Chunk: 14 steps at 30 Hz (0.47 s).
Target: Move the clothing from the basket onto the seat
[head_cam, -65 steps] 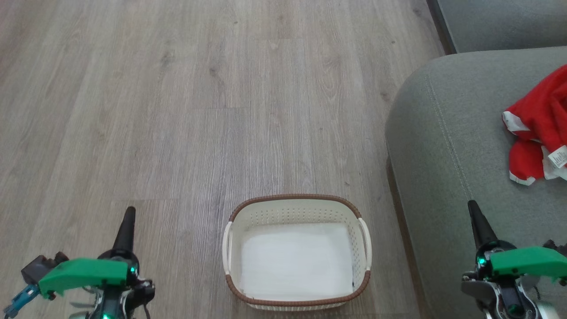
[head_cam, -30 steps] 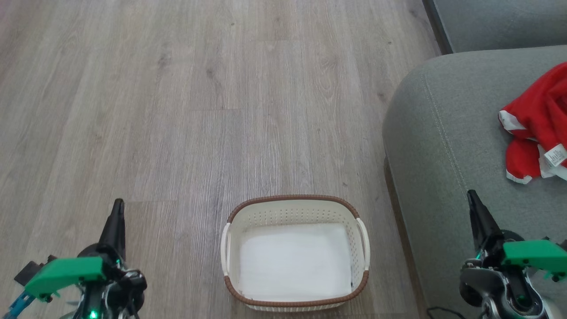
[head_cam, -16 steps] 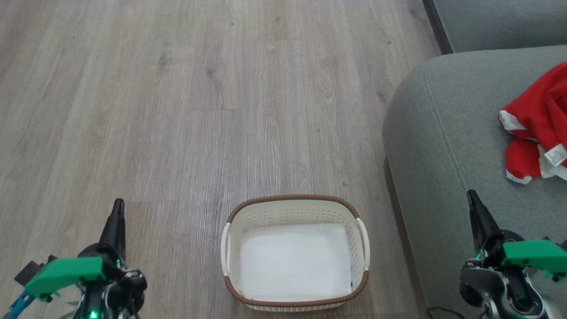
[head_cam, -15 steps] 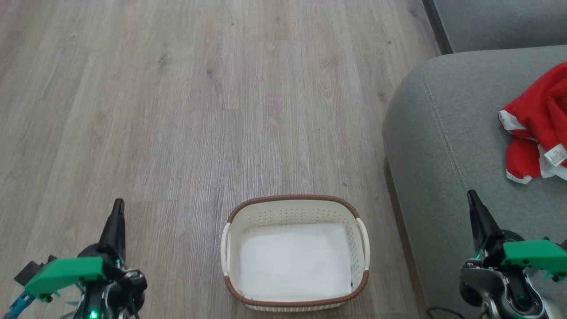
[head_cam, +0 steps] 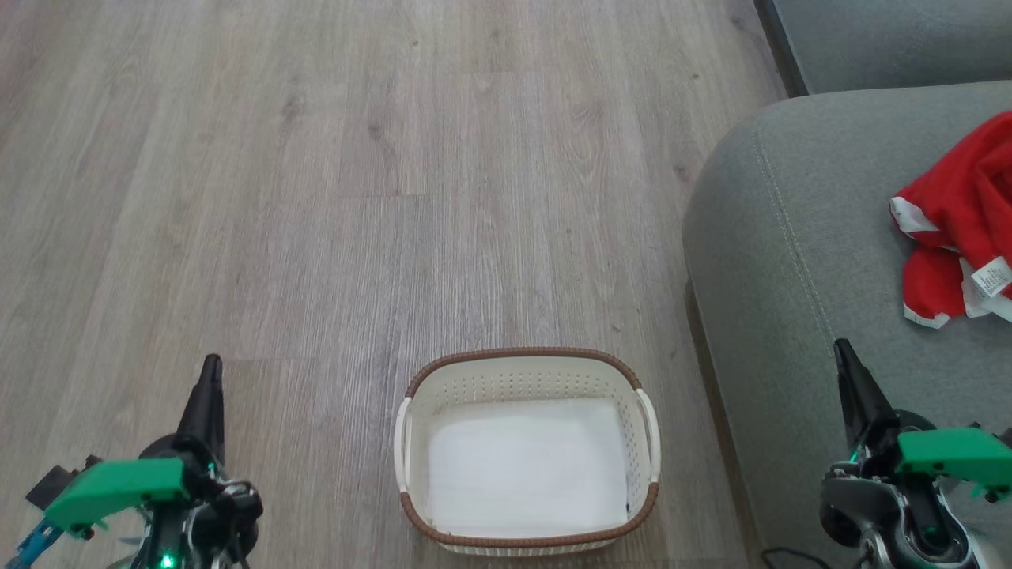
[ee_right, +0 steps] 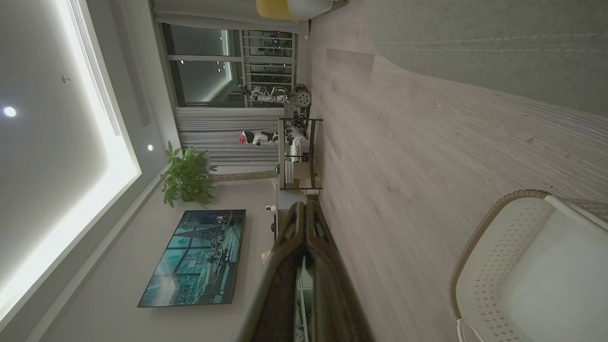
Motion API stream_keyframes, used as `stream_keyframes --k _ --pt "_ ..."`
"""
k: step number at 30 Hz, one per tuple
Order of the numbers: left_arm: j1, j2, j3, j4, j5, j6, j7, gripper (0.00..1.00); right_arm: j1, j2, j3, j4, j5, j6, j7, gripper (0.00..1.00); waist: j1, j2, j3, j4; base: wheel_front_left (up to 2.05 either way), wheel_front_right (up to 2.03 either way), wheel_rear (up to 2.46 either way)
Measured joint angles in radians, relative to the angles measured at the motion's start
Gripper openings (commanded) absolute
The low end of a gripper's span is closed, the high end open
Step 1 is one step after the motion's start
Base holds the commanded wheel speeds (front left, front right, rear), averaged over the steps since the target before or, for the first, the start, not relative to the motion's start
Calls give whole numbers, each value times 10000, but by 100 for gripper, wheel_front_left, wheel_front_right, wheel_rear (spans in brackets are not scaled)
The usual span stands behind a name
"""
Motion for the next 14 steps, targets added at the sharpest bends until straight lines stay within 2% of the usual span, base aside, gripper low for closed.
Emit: stream_keyframes --k 14 --pt "0 -2 0 0 0 0 0 0 0 2 0 2 0 0 0 0 0 0 0 0 0 0 0"
